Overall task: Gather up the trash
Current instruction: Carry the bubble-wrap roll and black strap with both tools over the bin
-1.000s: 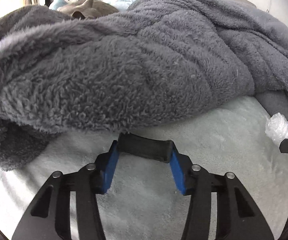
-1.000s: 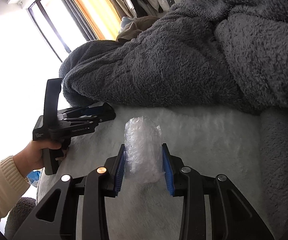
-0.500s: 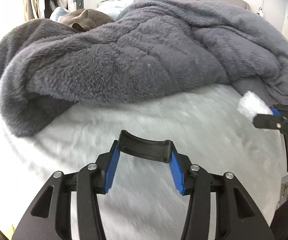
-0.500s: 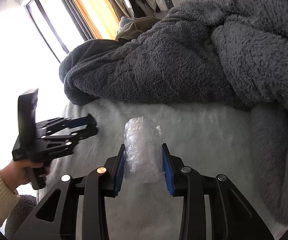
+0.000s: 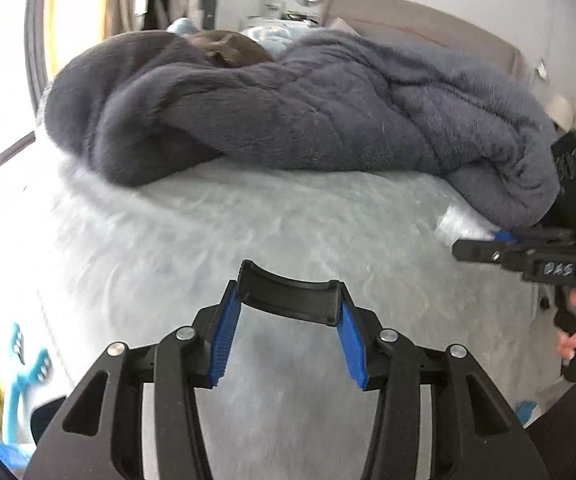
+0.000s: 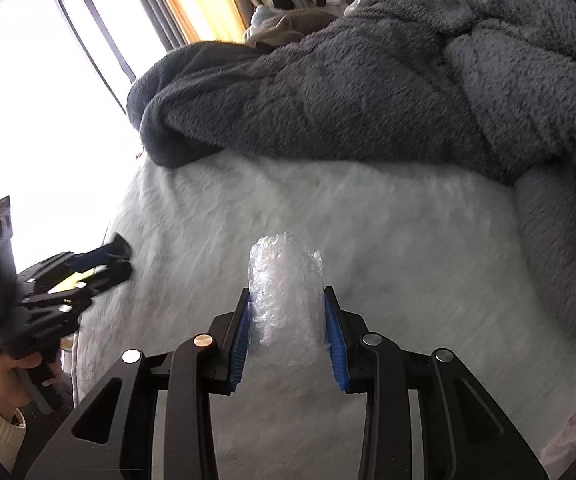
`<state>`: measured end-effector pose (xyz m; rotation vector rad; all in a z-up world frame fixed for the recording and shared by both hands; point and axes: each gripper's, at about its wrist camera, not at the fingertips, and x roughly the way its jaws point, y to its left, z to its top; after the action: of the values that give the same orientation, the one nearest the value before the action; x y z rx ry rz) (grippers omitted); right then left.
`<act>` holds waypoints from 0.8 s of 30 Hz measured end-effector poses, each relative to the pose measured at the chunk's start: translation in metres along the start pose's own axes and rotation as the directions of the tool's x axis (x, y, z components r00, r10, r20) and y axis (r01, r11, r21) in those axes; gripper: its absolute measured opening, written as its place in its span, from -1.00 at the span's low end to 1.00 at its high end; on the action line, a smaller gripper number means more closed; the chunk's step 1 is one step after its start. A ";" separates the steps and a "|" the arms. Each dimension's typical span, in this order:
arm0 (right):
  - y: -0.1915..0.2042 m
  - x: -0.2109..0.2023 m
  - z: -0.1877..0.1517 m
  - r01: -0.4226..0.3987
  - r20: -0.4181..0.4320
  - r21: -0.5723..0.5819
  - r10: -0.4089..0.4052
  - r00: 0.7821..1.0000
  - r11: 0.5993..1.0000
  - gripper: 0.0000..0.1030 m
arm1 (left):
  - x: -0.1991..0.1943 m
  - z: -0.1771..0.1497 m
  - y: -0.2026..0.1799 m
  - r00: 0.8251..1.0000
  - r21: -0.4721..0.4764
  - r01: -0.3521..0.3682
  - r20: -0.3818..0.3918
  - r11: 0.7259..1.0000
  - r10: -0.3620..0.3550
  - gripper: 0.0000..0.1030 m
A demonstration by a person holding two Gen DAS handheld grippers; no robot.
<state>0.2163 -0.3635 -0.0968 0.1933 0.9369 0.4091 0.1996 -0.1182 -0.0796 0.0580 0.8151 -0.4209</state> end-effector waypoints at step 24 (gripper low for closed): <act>0.128 -0.017 -0.018 -0.047 0.021 -0.112 0.050 0.999 0.993 -0.32 | -0.090 -0.067 0.081 0.974 -0.159 -0.218 0.031 0.963 0.225 -0.04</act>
<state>0.1597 -0.2544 -0.0518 0.1192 0.8847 0.5018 0.1293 0.0007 -0.0699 -0.0055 0.7809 -0.1463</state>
